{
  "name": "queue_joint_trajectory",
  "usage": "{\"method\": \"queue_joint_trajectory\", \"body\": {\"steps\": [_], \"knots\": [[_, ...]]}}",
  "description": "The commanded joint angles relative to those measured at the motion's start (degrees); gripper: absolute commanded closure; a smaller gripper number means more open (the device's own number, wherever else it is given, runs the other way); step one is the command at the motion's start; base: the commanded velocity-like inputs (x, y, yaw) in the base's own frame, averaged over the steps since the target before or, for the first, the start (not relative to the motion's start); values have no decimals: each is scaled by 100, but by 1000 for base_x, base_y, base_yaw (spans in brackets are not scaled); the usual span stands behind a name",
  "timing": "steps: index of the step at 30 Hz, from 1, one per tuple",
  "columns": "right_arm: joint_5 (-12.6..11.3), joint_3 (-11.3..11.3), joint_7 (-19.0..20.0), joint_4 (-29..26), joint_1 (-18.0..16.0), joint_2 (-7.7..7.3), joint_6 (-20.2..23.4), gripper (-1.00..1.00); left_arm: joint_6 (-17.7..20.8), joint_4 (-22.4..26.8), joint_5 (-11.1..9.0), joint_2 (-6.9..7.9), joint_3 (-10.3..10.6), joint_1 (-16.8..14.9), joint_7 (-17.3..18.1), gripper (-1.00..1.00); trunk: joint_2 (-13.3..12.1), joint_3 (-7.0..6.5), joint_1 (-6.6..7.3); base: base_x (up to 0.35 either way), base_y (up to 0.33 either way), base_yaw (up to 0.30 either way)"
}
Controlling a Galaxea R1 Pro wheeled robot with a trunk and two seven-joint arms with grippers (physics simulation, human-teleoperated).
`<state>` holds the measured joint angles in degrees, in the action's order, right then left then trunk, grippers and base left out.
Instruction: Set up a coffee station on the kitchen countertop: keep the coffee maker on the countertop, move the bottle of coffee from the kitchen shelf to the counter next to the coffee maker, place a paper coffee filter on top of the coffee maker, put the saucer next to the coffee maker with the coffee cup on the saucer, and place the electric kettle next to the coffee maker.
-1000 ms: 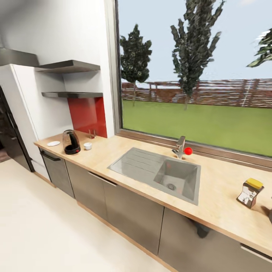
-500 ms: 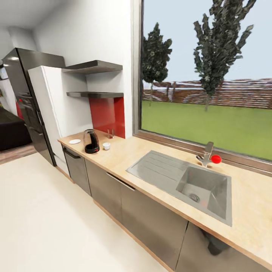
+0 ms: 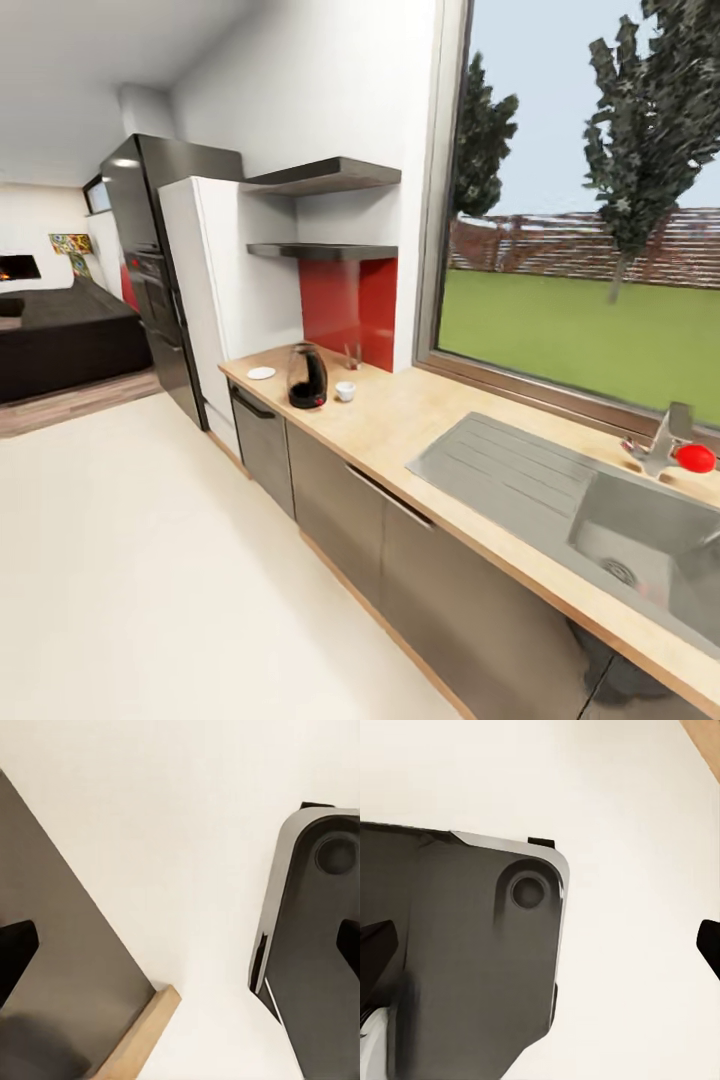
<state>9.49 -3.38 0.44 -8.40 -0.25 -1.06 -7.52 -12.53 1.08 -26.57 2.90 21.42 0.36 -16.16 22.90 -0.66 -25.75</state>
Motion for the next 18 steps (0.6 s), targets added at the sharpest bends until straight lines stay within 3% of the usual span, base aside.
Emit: {"method": "queue_joint_trajectory", "body": {"steps": [1,8,18], "knots": [[53,-36,3,8,-1,-1,-19,-100,1,9,-44,5,51,5,-19,-100,2,0,-3,173,282,279],[53,-40,2,7,-1,-8,-15,-100,22,5,-27,18,39,4,-27,-100,2,4,-3,222,272,272],[57,-31,-3,3,-1,2,-37,-100,22,7,23,-35,62,-1,-27,-100,2,7,-3,273,244,35]]}}
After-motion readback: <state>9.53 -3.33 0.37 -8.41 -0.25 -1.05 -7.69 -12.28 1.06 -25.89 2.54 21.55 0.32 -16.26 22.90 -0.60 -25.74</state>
